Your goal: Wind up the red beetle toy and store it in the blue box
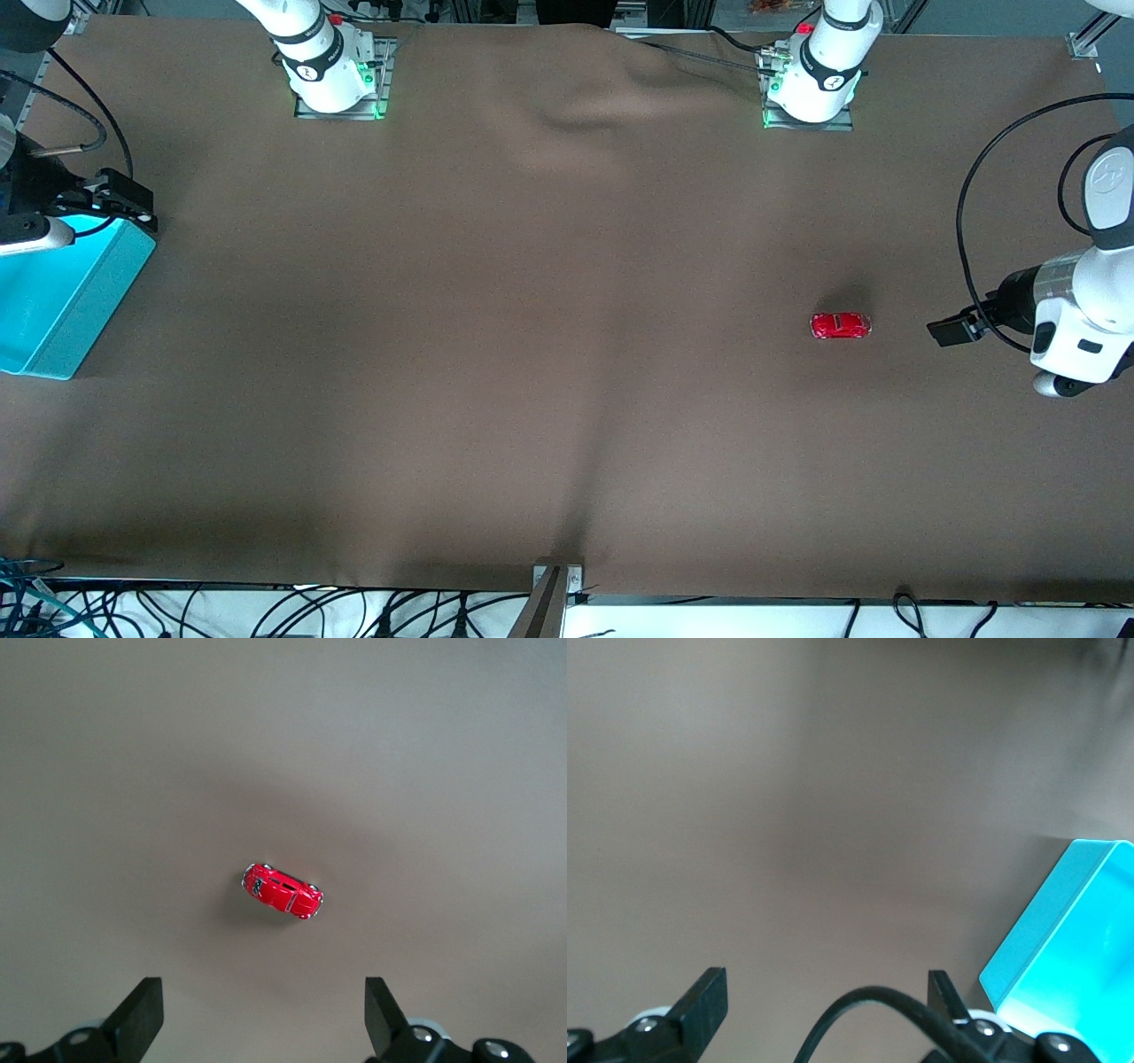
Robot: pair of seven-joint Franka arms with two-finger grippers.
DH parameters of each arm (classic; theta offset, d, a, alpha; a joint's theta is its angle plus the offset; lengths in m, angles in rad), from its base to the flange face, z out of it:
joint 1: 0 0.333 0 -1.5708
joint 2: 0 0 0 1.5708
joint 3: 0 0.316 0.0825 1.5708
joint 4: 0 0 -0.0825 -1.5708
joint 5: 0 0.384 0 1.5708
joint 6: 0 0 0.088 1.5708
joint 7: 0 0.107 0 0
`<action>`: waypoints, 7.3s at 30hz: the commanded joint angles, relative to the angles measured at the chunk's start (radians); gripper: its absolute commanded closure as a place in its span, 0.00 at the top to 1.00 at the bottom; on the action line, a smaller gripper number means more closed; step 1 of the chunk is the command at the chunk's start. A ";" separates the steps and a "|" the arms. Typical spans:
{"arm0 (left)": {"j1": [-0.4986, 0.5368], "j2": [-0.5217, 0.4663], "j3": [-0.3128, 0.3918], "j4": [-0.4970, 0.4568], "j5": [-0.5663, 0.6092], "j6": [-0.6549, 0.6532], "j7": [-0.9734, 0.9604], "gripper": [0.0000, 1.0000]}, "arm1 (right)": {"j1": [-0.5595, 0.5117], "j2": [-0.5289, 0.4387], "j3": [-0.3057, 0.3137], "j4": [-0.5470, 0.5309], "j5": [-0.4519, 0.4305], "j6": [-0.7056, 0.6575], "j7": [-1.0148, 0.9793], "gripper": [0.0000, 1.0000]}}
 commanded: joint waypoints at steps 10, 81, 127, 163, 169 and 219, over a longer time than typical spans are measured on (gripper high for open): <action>0.034 0.005 0.001 -0.042 -0.034 0.021 -0.250 1.00 | -0.006 0.009 0.001 0.026 0.014 -0.006 0.001 1.00; 0.068 0.146 0.000 -0.531 -0.096 0.613 -1.022 1.00 | -0.008 0.009 0.001 0.026 0.016 -0.004 -0.001 1.00; 0.055 0.151 -0.052 -0.541 -0.102 0.607 -1.038 0.00 | -0.008 0.009 0.000 0.026 0.016 -0.004 -0.002 1.00; 0.034 0.203 -0.155 -0.524 -0.048 0.685 -1.210 0.00 | -0.006 0.009 0.000 0.025 0.016 -0.006 -0.002 1.00; 0.032 0.203 -0.158 -0.524 -0.048 0.684 -1.171 0.00 | -0.005 0.009 0.001 0.025 0.017 -0.004 0.001 1.00; 0.045 0.232 -0.065 -0.517 -0.045 0.681 -1.148 0.00 | -0.006 0.009 0.001 0.025 0.017 -0.004 0.001 1.00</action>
